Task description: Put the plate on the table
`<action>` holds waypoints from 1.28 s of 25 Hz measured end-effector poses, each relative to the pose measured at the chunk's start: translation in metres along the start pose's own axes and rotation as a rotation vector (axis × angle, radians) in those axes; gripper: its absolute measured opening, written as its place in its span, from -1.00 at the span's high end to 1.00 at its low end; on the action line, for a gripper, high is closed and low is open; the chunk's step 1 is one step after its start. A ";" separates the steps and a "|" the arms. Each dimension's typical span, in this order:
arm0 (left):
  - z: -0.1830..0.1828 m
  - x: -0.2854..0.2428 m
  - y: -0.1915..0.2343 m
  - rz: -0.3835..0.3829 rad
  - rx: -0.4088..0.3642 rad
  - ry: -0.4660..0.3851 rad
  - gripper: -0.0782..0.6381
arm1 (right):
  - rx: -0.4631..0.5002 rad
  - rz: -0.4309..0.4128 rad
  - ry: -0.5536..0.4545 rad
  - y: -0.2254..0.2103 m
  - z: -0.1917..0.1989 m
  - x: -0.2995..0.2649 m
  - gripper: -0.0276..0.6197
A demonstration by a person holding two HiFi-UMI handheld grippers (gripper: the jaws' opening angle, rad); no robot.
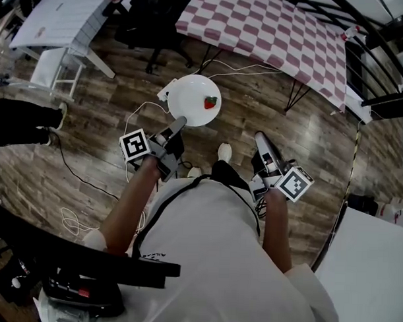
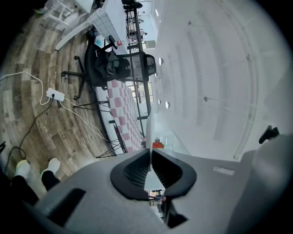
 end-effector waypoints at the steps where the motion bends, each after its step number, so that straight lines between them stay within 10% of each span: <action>1: -0.001 0.000 0.001 -0.005 -0.002 -0.002 0.72 | -0.001 -0.007 0.000 0.000 -0.002 -0.001 0.89; 32: -0.078 -0.171 -0.014 -0.005 -0.040 -0.057 0.72 | -0.024 -0.096 0.052 -0.107 -0.162 -0.039 0.89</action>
Point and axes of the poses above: the fingertips, and each gripper's own axes: x backward along the fingers, y to its left, z out of its underside, the point moved 2 cm from there along x, backward along the fingers, and after that the axes turned 12 degrees about y, right-handed, at the moved point
